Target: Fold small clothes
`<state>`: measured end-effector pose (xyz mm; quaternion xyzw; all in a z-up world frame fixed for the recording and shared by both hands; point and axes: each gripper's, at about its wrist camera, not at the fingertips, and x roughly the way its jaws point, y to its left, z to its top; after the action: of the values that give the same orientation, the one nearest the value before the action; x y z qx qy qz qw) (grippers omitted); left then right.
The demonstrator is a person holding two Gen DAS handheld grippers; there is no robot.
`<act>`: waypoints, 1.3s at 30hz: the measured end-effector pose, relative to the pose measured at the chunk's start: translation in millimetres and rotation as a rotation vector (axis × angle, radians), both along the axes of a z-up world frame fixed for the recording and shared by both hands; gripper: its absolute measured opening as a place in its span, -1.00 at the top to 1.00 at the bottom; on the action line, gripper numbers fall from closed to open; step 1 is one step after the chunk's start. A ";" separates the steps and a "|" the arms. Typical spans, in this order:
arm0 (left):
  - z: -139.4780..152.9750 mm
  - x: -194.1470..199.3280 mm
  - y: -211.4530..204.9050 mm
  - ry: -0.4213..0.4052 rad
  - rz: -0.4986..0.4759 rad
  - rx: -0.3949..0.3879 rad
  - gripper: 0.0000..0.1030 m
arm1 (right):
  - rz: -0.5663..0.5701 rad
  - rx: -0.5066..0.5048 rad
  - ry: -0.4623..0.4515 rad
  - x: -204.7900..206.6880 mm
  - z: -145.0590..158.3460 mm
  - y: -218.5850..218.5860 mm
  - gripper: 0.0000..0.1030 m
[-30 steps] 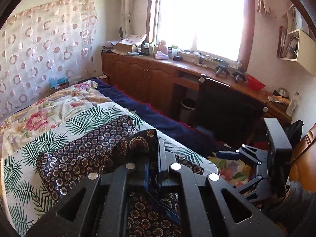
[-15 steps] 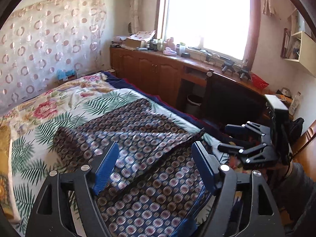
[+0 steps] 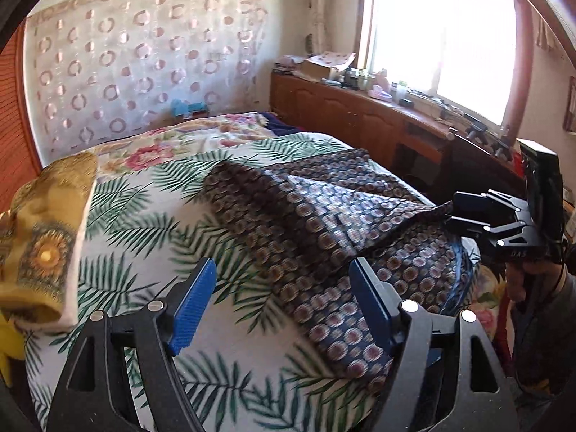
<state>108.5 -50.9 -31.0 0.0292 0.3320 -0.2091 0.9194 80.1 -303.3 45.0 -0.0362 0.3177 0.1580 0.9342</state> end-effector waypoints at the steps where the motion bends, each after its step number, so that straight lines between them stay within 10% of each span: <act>1: -2.3 -1.5 5.6 0.003 0.013 -0.003 -0.49 | 0.020 -0.007 0.002 5.2 0.9 7.6 -0.60; 23: -22.6 -2.1 48.4 0.017 0.103 -0.043 -0.49 | 0.297 -0.123 0.155 106.2 -20.5 120.4 -0.59; 29: -24.3 1.0 47.6 0.026 0.092 -0.048 -0.49 | 0.311 -0.180 0.183 125.6 -30.9 133.3 -0.09; 31: -26.2 3.2 48.0 0.031 0.088 -0.055 -0.49 | 0.295 -0.189 0.143 125.1 -25.8 131.2 0.94; 39: -34.4 18.6 45.6 0.056 0.093 -0.078 -0.49 | 0.210 -0.141 0.056 152.9 17.3 72.5 0.94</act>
<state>127.1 -5.3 -65.4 -0.0282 0.3503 -0.1796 0.9188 233.1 -230.7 62.3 -0.1305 0.3484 0.2334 0.8984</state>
